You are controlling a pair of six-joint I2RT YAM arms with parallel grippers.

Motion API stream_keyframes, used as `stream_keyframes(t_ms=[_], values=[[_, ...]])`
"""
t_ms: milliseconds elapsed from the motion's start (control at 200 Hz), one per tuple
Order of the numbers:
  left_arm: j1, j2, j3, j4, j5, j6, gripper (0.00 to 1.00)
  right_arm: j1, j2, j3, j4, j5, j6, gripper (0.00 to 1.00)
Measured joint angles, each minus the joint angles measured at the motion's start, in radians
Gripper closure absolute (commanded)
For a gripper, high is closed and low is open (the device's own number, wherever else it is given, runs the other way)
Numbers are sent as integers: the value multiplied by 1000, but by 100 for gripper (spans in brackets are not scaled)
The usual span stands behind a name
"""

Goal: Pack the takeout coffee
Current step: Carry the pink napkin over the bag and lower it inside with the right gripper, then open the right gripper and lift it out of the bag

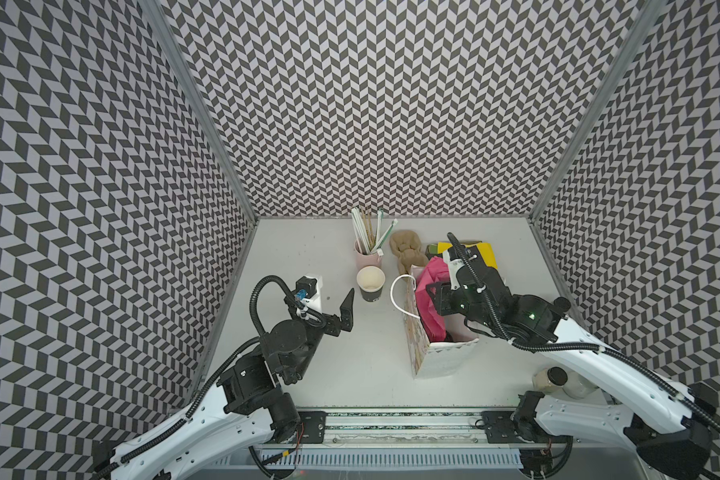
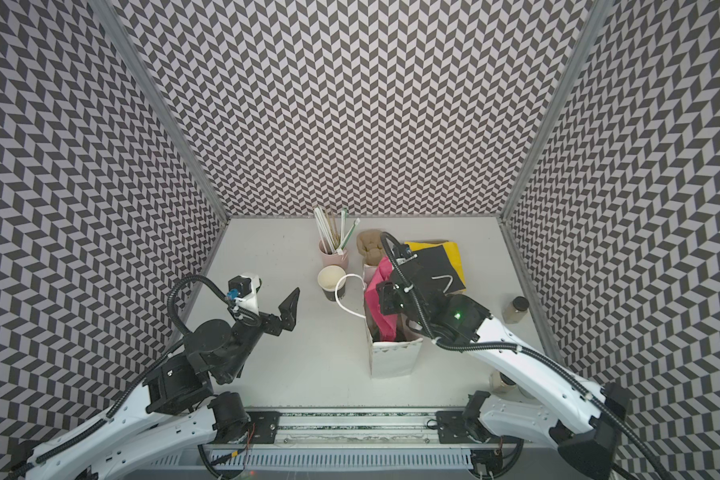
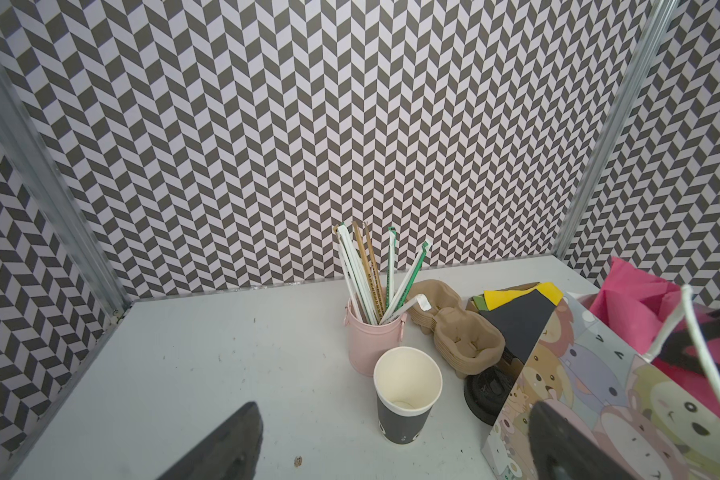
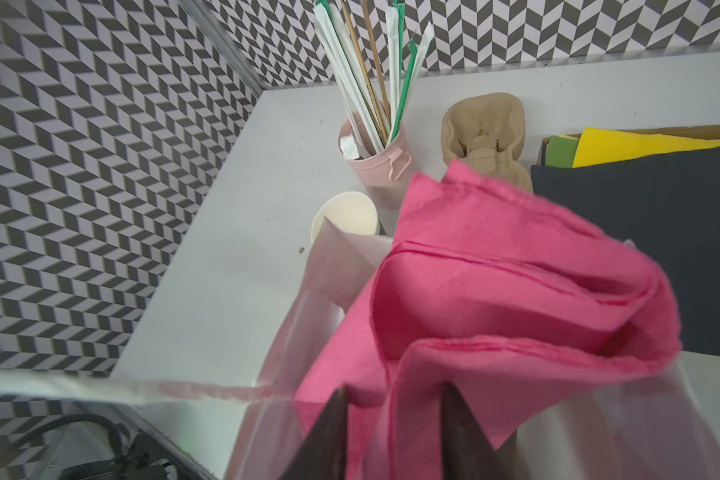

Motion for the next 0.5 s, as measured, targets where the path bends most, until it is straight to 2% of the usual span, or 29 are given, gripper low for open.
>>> stream_keyframes(t_ms=[150, 305, 436, 501], values=[[0, -3, 0, 0, 0, 0, 0, 0, -2, -35, 10, 23, 5, 78], [0, -5, 0, 0, 1, 0, 0, 0, 6, -101, 17, -6, 14, 82], [0, -4, 0, 0, 4, 0, 0, 0, 16, -91, -8, -42, 19, 81], [0, -3, 0, 0, 7, 0, 0, 0, 16, -63, -21, -61, 19, 77]])
